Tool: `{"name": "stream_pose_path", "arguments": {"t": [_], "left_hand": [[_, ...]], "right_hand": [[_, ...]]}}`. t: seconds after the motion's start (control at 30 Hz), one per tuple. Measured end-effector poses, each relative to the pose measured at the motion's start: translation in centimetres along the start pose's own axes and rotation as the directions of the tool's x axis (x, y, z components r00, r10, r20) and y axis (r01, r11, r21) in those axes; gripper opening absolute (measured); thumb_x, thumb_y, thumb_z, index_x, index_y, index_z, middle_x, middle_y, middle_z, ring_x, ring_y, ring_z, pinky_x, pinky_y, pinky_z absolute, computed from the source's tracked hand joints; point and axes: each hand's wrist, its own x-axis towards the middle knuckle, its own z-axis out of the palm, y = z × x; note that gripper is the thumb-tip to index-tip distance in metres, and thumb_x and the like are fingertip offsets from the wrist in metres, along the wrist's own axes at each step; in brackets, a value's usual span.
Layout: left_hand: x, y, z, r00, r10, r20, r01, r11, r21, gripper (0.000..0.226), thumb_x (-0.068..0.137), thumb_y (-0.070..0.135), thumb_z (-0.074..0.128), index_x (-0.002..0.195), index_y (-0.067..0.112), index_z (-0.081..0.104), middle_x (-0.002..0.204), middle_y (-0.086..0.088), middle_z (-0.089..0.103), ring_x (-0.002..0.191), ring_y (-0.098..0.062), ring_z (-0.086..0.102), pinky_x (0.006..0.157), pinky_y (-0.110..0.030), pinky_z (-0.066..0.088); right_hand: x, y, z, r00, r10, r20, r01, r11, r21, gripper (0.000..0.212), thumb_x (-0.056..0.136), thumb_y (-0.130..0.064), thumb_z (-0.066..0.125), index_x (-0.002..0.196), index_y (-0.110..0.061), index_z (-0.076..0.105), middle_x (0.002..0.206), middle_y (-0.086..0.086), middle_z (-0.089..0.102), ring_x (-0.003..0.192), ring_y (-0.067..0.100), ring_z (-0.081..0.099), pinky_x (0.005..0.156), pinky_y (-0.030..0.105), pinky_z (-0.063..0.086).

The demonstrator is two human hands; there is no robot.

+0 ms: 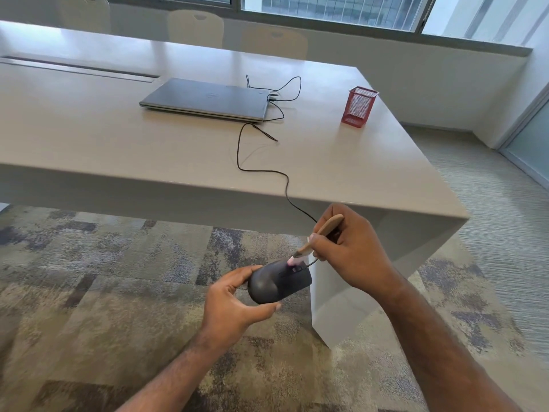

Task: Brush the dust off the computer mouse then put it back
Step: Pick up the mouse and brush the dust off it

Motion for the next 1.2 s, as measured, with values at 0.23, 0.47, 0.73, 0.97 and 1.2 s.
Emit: {"name": "stream_pose_path", "arguments": {"t": [0.23, 0.47, 0.73, 0.97, 1.2], "left_hand": [[0.0, -0.2, 0.1, 1.0, 0.0, 0.0, 0.0, 1.0, -0.01, 0.066, 0.046, 0.041, 0.094, 0.104, 0.06, 0.07, 0.109, 0.026, 0.073, 0.106, 0.0, 0.068, 0.085, -0.005, 0.048], [-0.2, 0.0, -0.1, 1.0, -0.006, -0.015, 0.006, 1.0, 0.005, 0.063, 0.045, 0.043, 0.093, 0.103, 0.048, 0.07, 0.111, 0.033, 0.07, 0.106, 0.008, 0.065, 0.084, -0.001, 0.046], [-0.3, 0.2, 0.2, 1.0, 0.007, -0.024, -0.006, 1.0, 0.027, 0.064, 0.046, 0.041, 0.089, 0.105, 0.051, 0.068, 0.112, 0.037, 0.068, 0.108, 0.009, 0.064, 0.087, -0.002, 0.045], [-0.4, 0.1, 0.0, 1.0, -0.013, -0.017, 0.013, 1.0, 0.018, 0.065, 0.046, 0.041, 0.091, 0.109, 0.04, 0.073, 0.109, 0.023, 0.074, 0.108, 0.004, 0.066, 0.089, -0.006, 0.048], [-0.1, 0.6, 0.3, 0.999, -0.021, -0.027, 0.021, 0.999, 0.027, 0.063, 0.044, 0.042, 0.089, 0.101, 0.056, 0.066, 0.107, 0.037, 0.069, 0.103, 0.009, 0.066, 0.086, -0.003, 0.046]], "right_hand": [[0.2, 0.0, 0.6, 0.997, 0.008, 0.08, -0.012, 0.999, 0.043, 0.017, 0.078, -0.01, 0.071, 0.075, -0.019, 0.058, 0.069, 0.012, 0.067, 0.067, 0.039, 0.065, 0.064, 0.056, 0.055], [0.6, -0.2, 0.7, 1.0, -0.004, 0.023, 0.001, 0.994, 0.109, 0.014, 0.085, -0.008, 0.07, 0.081, -0.008, 0.056, 0.072, 0.022, 0.064, 0.066, 0.045, 0.064, 0.063, 0.059, 0.055], [1.3, -1.1, 2.8, 0.988, 0.0, 0.153, -0.002, 1.0, 0.012, 0.018, 0.095, -0.024, 0.061, 0.084, -0.021, 0.047, 0.067, 0.015, 0.066, 0.062, 0.04, 0.065, 0.061, 0.056, 0.057], [2.3, -0.9, 1.8, 0.999, -0.025, 0.027, 0.029, 0.988, -0.151, 0.019, 0.097, -0.024, 0.059, 0.088, -0.018, 0.044, 0.071, 0.012, 0.063, 0.067, 0.033, 0.065, 0.066, 0.052, 0.054], [0.9, -2.4, 3.3, 0.968, -0.056, 0.246, 0.069, 0.997, -0.044, 0.016, 0.097, -0.024, 0.062, 0.091, -0.015, 0.05, 0.071, 0.011, 0.065, 0.059, 0.032, 0.064, 0.059, 0.047, 0.056]]}}
